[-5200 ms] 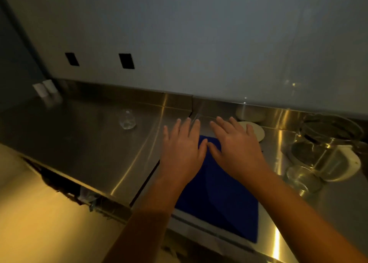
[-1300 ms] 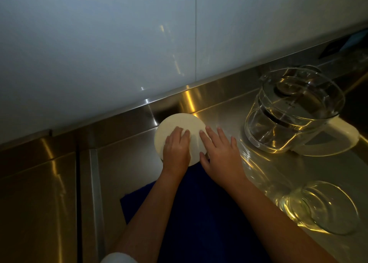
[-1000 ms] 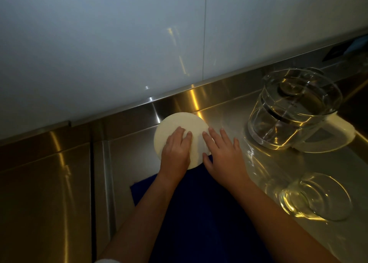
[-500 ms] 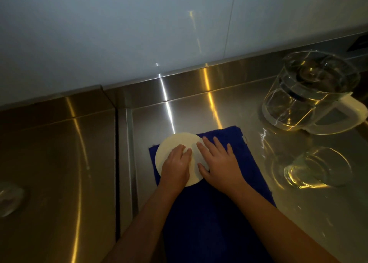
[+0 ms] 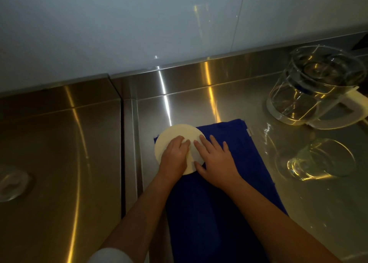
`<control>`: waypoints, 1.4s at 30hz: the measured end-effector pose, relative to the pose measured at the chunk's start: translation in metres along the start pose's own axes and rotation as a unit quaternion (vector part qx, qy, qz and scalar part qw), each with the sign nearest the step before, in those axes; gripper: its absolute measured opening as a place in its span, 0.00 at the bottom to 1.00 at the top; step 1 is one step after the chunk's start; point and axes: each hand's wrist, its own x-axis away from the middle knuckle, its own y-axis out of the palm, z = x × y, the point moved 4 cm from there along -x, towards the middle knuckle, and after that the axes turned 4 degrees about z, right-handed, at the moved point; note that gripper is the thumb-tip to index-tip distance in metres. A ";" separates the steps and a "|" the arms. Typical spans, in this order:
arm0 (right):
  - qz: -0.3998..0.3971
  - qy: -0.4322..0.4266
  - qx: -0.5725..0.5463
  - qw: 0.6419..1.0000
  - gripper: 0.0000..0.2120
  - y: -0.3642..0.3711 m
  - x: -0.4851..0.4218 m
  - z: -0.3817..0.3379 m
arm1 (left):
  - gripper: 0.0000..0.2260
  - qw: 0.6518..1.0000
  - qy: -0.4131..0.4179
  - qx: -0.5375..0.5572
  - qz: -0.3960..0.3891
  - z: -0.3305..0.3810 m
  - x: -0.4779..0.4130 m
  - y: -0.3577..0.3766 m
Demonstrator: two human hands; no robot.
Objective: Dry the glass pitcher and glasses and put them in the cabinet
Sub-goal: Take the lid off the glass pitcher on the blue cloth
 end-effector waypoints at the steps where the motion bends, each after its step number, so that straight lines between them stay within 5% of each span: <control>1: -0.006 0.004 0.004 1.000 0.28 0.000 -0.001 0.000 | 0.22 1.000 0.000 -0.003 0.000 -0.002 -0.001 0.000; 15: 0.016 0.036 0.019 0.999 0.29 -0.017 0.005 -0.003 | 0.21 0.997 -0.031 -0.036 -0.054 -0.007 0.007 -0.006; 42: 0.190 0.101 0.054 0.975 0.27 -0.137 0.087 0.050 | 0.20 0.993 0.102 -0.038 0.044 0.146 -0.013 -0.065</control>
